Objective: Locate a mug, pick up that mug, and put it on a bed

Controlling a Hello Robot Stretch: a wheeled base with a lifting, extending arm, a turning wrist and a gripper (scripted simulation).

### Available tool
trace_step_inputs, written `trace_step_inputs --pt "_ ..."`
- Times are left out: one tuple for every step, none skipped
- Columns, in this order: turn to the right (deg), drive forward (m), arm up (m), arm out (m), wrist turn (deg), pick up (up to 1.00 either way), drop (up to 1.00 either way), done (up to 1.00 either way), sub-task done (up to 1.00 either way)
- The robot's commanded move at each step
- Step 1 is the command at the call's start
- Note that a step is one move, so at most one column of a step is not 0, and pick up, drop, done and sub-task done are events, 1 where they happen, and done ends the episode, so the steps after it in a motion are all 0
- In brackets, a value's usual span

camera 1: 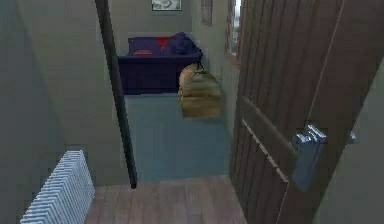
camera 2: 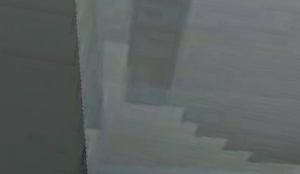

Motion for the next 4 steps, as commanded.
trace_step_inputs --pt "0.0 1.0 0.0 0.0 0.0 0.0 0.0 0.0 0.0" --pt "0.0 0.35 0.0 0.0 0.0 0.0 0.0 0.0 0.0" --pt "-3.0 0.0 0.0 0.0 0.0 0.0 0.0 0.0 0.0" --pt "0.0 0.3 0.0 0.0 0.0 0.0 0.0 0.0 0.0"
